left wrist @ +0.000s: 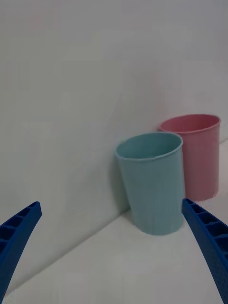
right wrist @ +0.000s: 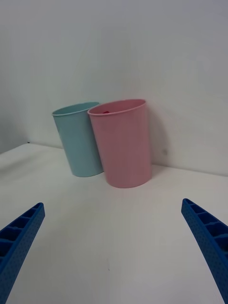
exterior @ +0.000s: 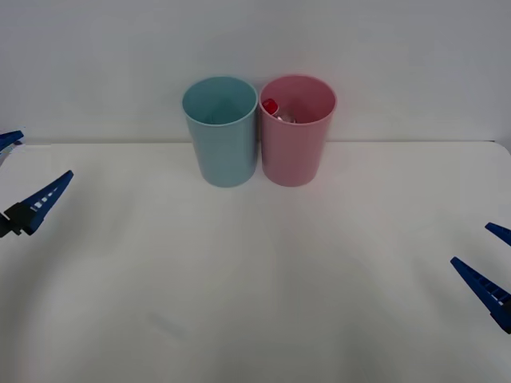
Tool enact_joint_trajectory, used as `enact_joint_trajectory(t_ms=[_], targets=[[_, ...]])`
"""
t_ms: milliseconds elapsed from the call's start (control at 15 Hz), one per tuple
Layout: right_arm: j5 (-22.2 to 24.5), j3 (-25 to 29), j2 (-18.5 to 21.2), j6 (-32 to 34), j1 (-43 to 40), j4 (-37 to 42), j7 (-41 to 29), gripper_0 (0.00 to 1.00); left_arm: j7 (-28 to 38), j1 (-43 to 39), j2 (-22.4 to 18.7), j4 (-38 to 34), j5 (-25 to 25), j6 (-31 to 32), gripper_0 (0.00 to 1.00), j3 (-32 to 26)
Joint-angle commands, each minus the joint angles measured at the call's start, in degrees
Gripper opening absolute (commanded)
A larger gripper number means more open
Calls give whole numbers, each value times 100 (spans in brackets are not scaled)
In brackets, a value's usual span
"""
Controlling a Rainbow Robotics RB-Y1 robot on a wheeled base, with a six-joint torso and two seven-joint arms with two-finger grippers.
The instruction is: Grasp the object on the table and drop it into the matching bin: aluminum can to the light blue bin, PET bottle to the pink bin.
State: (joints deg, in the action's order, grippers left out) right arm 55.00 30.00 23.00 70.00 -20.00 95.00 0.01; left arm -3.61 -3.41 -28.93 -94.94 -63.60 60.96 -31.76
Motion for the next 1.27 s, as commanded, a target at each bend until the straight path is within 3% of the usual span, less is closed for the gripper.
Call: enact_joint_trajectory(t_ms=[67, 667, 1267], targets=[[0, 0, 0, 0, 0, 0, -1, 100, -79, -476, -263, 1, 269, 56, 100, -59], [0, 0, 0, 0, 0, 0, -1, 100, -289, -1575, -342, -25, 576, 329, 100, -146], [0, 0, 0, 0, 0, 0, -1, 100, -272, -1839, -342, -25, 700, 426, 100, -173]])
